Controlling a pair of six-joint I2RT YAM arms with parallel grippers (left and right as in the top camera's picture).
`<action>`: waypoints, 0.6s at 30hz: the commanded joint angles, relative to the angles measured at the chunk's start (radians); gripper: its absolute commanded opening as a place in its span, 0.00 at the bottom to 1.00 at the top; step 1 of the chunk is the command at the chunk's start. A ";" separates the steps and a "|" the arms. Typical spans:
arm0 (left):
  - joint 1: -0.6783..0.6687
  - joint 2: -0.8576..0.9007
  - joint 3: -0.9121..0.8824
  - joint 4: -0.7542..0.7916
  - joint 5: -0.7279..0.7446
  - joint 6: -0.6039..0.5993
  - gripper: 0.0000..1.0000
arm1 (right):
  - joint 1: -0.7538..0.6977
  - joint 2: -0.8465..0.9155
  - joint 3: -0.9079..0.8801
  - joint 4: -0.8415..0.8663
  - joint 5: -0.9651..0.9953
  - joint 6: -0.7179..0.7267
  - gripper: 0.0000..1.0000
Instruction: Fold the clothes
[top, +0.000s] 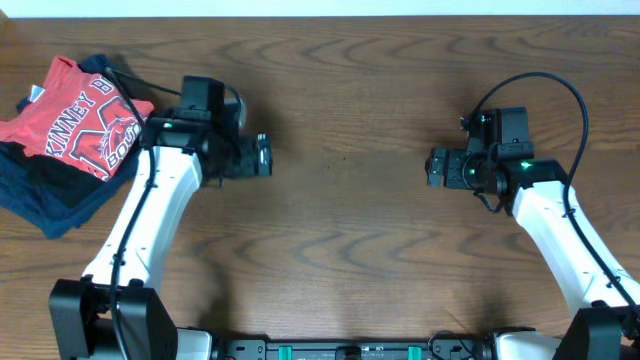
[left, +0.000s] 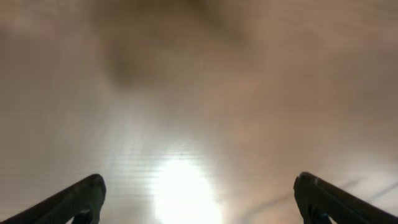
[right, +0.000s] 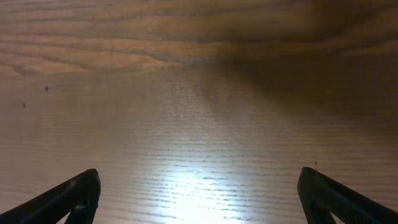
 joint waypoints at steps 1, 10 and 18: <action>0.008 -0.065 0.002 -0.074 -0.087 0.025 0.98 | -0.035 -0.060 0.053 -0.051 -0.003 -0.040 0.99; 0.008 -0.456 -0.106 -0.060 -0.087 0.068 0.98 | -0.064 -0.402 0.031 -0.171 0.083 -0.006 0.99; 0.008 -0.823 -0.275 -0.007 -0.086 0.048 0.98 | -0.055 -0.820 -0.119 -0.179 0.121 -0.009 0.99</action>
